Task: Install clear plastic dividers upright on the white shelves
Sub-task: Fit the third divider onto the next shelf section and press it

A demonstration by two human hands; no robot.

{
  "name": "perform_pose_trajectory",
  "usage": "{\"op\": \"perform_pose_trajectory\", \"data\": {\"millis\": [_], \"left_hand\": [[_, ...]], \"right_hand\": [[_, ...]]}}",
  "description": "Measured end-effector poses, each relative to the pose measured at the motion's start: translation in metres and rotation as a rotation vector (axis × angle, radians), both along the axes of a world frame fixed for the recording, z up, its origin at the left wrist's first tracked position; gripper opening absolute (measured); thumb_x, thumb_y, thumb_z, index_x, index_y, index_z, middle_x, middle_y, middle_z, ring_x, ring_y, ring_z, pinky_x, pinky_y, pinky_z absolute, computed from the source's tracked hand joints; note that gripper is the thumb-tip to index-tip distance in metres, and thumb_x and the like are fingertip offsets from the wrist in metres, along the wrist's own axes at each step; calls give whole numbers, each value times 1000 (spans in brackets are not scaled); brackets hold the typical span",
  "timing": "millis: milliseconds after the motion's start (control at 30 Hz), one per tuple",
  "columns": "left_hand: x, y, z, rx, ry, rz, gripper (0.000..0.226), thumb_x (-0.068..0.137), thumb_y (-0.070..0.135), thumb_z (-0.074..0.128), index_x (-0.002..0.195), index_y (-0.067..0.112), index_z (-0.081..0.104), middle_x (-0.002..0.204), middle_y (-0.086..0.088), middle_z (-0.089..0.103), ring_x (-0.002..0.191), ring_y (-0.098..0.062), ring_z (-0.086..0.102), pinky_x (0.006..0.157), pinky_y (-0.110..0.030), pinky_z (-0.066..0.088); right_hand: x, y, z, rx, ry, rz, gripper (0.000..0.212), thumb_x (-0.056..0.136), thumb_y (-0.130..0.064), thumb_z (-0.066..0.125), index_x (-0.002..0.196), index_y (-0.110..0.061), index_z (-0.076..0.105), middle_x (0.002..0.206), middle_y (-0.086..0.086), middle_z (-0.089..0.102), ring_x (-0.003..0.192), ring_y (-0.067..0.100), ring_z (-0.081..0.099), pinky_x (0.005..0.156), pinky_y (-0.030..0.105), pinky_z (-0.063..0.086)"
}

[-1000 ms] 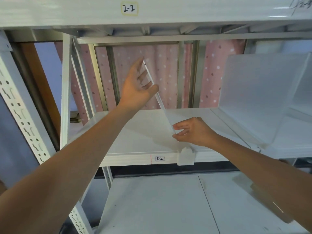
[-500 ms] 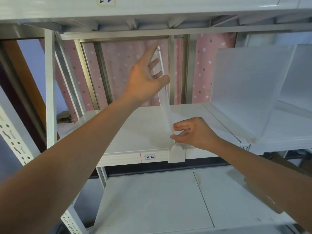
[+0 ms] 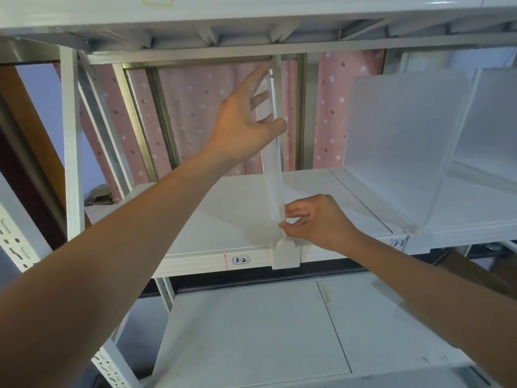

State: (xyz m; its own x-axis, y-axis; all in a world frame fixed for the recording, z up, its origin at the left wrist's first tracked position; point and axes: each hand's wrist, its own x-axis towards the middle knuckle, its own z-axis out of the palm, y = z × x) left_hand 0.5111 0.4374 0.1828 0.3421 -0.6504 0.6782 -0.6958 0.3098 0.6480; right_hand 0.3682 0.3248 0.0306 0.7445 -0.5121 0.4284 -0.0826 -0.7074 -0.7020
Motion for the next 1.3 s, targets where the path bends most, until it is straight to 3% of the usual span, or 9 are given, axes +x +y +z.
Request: {"op": "perform_pose_trajectory", "data": {"millis": [267, 433, 500, 600, 767, 1133, 1300], "left_hand": [[2, 0, 1, 13, -98, 50, 87, 85, 16, 77, 160, 27, 34, 161, 10, 37, 127, -2, 47, 78, -7, 54], [9, 0, -2, 31, -287, 132, 91, 82, 30, 78, 159, 31, 29, 161, 10, 36, 124, 0, 49, 95, -35, 59], [12, -2, -3, 43, -322, 141, 93, 82, 31, 77, 160, 31, 27, 164, 10, 32, 125, -2, 52, 98, -38, 58], [13, -6, -5, 52, -356, 140, 97, 83, 31, 76, 162, 31, 21, 168, 7, 27, 124, 1, 49, 96, -34, 59], [18, -11, -8, 40, -346, 100, 99, 83, 26, 76, 164, 27, 19, 168, 4, 24, 127, -6, 52, 75, -13, 59], [2, -19, -21, 28, -338, 1, 89, 80, 14, 73, 157, 25, 30, 164, 6, 26, 126, -10, 48, 64, -27, 64], [8, -10, -22, 38, -321, 13, 88, 83, 16, 75, 157, 29, 29, 166, 6, 23, 128, -11, 52, 69, -25, 64]], "right_hand": [[0, 6, -2, -13, 0, -31, 22, 77, -15, 83, 99, -16, 82, 95, -7, 79, 79, -7, 72, 85, 23, 59], [1, 8, -5, 9, -27, -53, 16, 78, -12, 82, 94, -16, 83, 92, -10, 79, 82, -7, 72, 81, 18, 58], [0, 8, -9, 22, -50, -53, 15, 78, -12, 81, 92, -16, 83, 92, -11, 79, 83, -6, 72, 80, 20, 59], [1, 9, -15, 7, -97, -64, 14, 78, -11, 81, 92, -14, 83, 91, -10, 79, 80, -3, 73, 77, 23, 60], [0, 11, -19, 9, -157, -66, 15, 77, -8, 82, 90, -15, 84, 89, -12, 79, 77, -3, 73, 78, 19, 59], [-2, 16, -43, -51, -275, -92, 8, 76, 0, 80, 76, -8, 80, 73, -9, 78, 71, -4, 73, 71, 22, 61], [-2, 13, -42, 17, -243, -79, 10, 75, -3, 83, 79, -12, 81, 75, -14, 78, 71, -3, 73, 73, 19, 60]]}}
